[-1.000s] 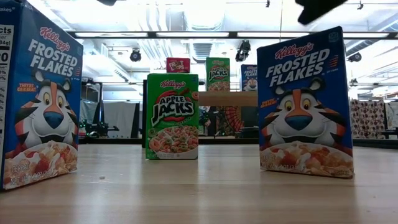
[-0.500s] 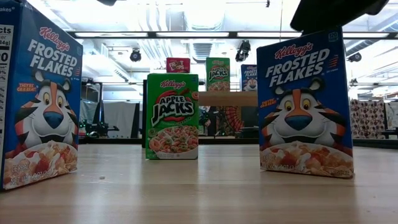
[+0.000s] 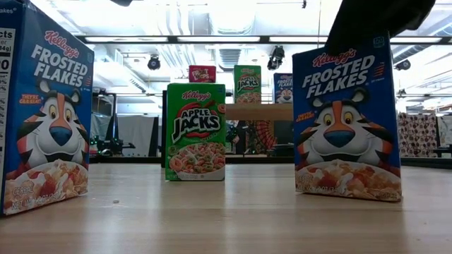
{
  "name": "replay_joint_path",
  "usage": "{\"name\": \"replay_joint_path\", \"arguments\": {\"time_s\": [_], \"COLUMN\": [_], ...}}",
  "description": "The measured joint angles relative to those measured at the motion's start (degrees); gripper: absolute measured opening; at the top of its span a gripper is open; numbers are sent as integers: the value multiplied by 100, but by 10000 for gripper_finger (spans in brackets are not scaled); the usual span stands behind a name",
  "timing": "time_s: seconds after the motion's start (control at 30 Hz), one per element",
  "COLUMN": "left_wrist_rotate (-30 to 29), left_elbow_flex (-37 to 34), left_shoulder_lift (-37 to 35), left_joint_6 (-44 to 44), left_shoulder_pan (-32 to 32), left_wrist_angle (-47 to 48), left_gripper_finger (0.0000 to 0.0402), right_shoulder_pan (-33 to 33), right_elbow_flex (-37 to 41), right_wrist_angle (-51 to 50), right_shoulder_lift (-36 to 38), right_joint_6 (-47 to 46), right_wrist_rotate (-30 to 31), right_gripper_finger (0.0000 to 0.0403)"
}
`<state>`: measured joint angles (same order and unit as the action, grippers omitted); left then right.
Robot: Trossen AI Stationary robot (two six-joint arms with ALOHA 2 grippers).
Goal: Stack cereal on shelf
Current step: Put the right blue cereal box on the shelf
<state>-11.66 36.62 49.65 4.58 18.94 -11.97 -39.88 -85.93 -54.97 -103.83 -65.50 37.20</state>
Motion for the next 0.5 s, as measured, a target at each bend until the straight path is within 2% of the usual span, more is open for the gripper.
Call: {"name": "replay_joint_path", "arguments": {"time_s": [0.27,0.5], "left_wrist_rotate": [0,0], "left_elbow_flex": [0,0], "left_shoulder_lift": [0,0], "left_joint_6": [7,5], "left_shoulder_pan": [-1,0], "left_wrist_angle": [0,0], "left_gripper_finger": [235,235], "right_shoulder_pan": [-4,-4], "right_elbow_flex": [151,153], "right_wrist_angle": [191,194], "right_shoulder_lift": [0,0], "right_joint_6": [162,190], "right_wrist_rotate": [-142,-164], "right_gripper_finger": [233,203]}}
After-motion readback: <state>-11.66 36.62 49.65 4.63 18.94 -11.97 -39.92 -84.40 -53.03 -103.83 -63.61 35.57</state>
